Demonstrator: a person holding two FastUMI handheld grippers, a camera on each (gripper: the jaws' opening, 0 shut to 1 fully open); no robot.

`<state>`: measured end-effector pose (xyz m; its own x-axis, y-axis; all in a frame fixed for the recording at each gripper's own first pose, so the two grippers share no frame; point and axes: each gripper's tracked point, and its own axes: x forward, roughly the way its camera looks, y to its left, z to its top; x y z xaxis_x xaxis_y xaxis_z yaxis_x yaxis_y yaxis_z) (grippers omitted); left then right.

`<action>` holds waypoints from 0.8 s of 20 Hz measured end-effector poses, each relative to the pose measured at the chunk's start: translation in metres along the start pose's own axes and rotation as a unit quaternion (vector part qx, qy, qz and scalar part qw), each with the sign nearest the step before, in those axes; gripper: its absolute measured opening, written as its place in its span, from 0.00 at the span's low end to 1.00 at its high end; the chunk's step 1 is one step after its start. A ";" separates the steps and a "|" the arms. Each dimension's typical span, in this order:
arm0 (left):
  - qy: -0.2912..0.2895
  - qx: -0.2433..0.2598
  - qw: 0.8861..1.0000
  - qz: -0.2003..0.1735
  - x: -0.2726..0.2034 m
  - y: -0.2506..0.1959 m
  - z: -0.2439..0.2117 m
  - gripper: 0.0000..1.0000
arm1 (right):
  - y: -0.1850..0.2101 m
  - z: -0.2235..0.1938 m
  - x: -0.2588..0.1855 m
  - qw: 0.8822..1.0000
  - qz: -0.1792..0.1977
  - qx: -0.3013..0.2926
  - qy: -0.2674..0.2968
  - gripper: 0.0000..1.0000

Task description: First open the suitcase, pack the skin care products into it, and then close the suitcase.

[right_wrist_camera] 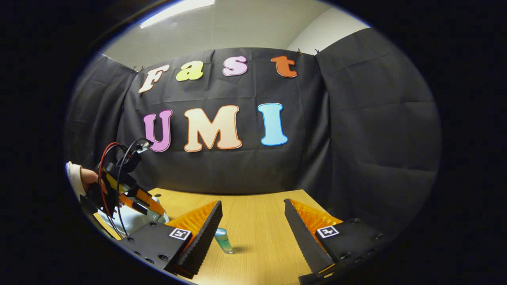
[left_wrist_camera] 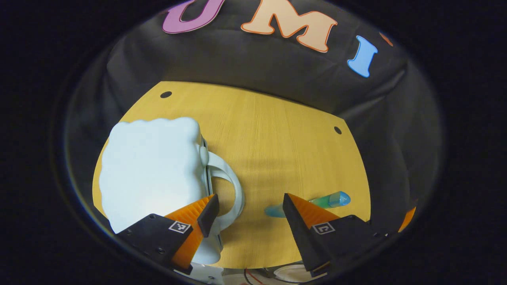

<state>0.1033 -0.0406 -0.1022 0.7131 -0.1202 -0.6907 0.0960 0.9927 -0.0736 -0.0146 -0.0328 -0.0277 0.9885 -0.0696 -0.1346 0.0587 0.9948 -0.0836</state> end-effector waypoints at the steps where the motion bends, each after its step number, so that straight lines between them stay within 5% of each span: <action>1: 0.009 0.000 1.000 0.000 0.004 0.000 -0.001 0.95 | -0.001 0.000 -0.002 1.000 -0.001 -0.003 0.002 0.99; 9: 0.095 -0.017 0.995 0.022 0.046 0.017 -0.012 0.89 | -0.010 -0.003 -0.017 1.000 -0.011 -0.018 0.005 0.99; 16: 0.142 -0.027 0.989 0.038 0.068 0.020 -0.022 0.66 | -0.025 -0.008 -0.028 0.999 -0.032 -0.009 0.014 0.99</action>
<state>0.1388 -0.0282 -0.1666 0.4930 -0.0447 -0.8689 0.0065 0.9988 -0.0477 -0.0448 -0.0561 -0.0301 0.9784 -0.1354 -0.1565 0.1190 0.9868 -0.1100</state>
